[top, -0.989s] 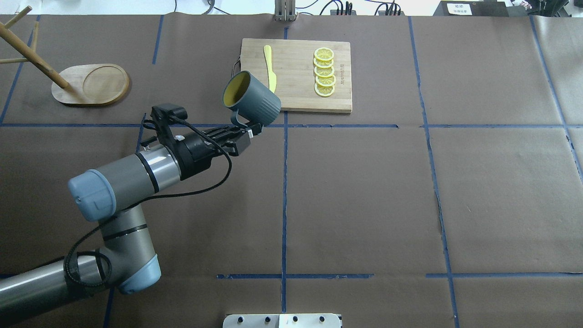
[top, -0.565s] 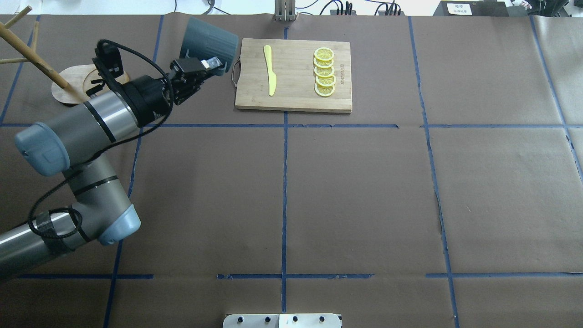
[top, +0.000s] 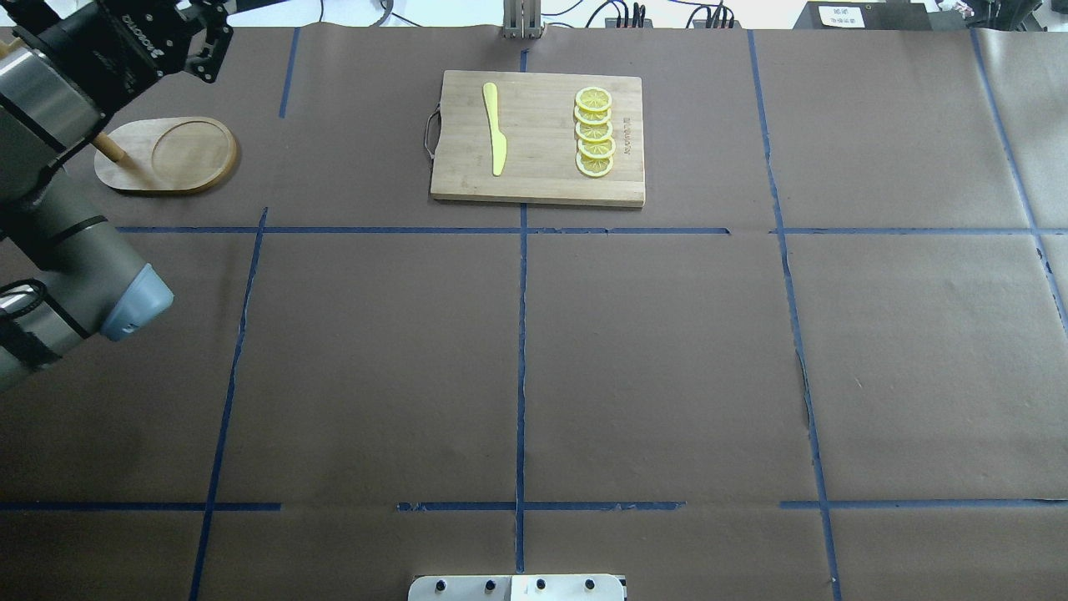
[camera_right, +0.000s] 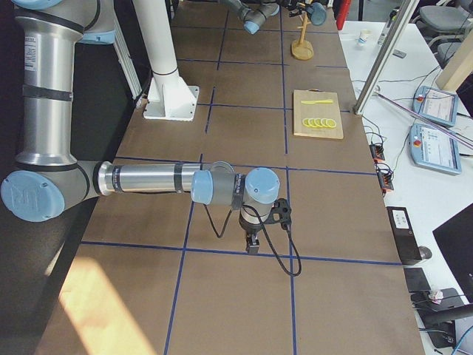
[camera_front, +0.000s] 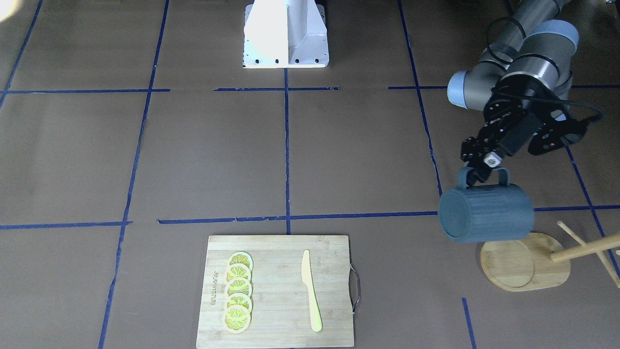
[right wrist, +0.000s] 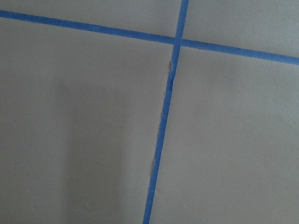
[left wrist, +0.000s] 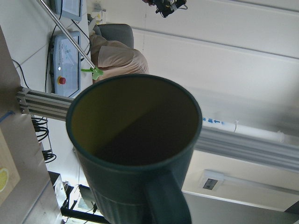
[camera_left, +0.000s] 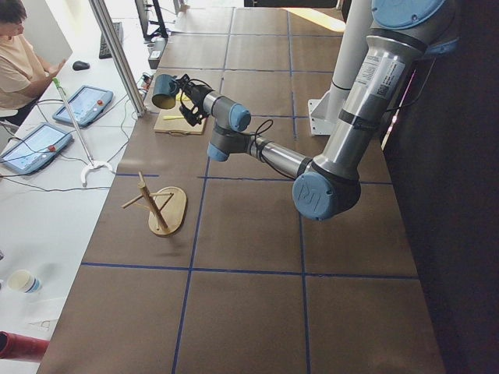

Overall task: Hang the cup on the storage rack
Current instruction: 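Hook the mug handle onto a rack peg with the left gripper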

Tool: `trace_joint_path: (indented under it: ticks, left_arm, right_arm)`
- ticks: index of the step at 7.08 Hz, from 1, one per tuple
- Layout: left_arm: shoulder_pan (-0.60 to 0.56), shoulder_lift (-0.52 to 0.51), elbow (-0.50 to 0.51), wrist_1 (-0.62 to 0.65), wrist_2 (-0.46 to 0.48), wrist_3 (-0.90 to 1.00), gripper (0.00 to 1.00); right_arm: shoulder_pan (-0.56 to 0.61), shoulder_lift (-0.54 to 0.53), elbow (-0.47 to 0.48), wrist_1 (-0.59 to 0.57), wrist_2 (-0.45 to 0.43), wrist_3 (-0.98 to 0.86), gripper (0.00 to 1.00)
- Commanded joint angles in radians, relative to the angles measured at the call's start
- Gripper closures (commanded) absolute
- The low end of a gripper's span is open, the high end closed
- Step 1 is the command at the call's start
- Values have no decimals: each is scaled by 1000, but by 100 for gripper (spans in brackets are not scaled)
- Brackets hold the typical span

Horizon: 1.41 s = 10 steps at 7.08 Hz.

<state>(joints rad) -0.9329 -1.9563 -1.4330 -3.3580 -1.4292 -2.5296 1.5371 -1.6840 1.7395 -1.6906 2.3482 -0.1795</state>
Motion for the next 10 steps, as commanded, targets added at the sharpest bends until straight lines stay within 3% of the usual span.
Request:
trace_joint_path:
  ticks: [1,3,10]
  left_arm:
    - [-78,26,202,-221,3,-202,100]
    - [-116,33,327,-294,7,-210,100]
    - [-135,36,449,-299,27,-248,100]
  right_arm:
    - [0,1,0,0,-1,0,0]
    - [1,1,3,0,0,0,0]
    - [1,1,6,14,-1,0,0]
